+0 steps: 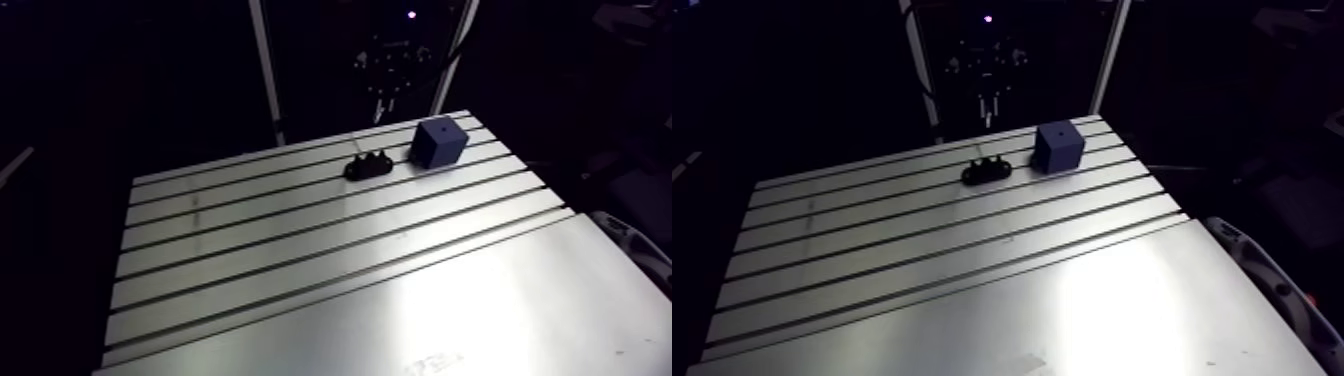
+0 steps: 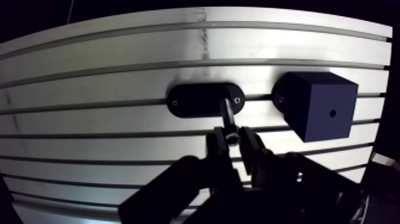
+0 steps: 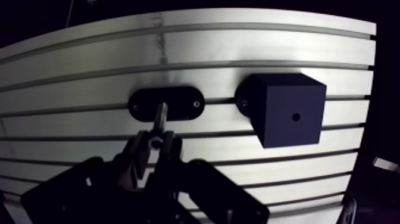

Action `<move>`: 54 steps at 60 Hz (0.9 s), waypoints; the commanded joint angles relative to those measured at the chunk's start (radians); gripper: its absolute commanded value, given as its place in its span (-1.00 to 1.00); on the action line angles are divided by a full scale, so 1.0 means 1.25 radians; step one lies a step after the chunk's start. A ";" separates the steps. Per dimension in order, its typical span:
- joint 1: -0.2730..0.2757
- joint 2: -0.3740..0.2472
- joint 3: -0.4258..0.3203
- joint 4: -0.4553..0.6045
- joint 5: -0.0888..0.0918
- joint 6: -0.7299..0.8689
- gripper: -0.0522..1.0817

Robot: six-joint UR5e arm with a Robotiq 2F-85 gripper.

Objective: Pick up the M10 bolt and insert it into the hole until fully seated.

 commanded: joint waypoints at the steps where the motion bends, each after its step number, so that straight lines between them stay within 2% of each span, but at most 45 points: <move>1: -0.012 -0.002 -0.097 0.186 -0.006 0.000 0.97; 2: -0.012 -0.002 -0.097 0.186 -0.006 0.000 0.97; 4: -0.021 -0.001 -0.126 0.243 -0.006 -0.003 0.97; 9: -0.022 0.004 -0.152 0.285 -0.008 -0.003 0.97; 15: -0.031 0.016 -0.178 0.313 -0.020 -0.002 0.97; 21: -0.037 0.049 -0.217 0.370 -0.041 0.002 0.97; 30: -0.045 0.061 -0.235 0.381 -0.049 0.000 0.97; 32: -0.052 0.075 -0.239 0.382 -0.059 -0.001 0.96; 33: -0.052 0.075 -0.239 0.382 -0.059 -0.001 0.96; 34: -0.056 0.079 -0.241 0.383 -0.068 -0.001 0.96; 35: -0.056 0.079 -0.241 0.383 -0.068 -0.001 0.96; 36: -0.060 0.081 -0.243 0.384 -0.077 -0.001 0.96; 37: -0.060 0.081 -0.243 0.384 -0.077 -0.001 0.96; 38: -0.060 0.083 -0.245 0.387 -0.083 -0.002 0.96; 44: -0.066 0.093 -0.253 0.392 -0.089 -0.002 0.96; 54: -0.080 0.102 -0.261 0.400 -0.090 -0.004 0.96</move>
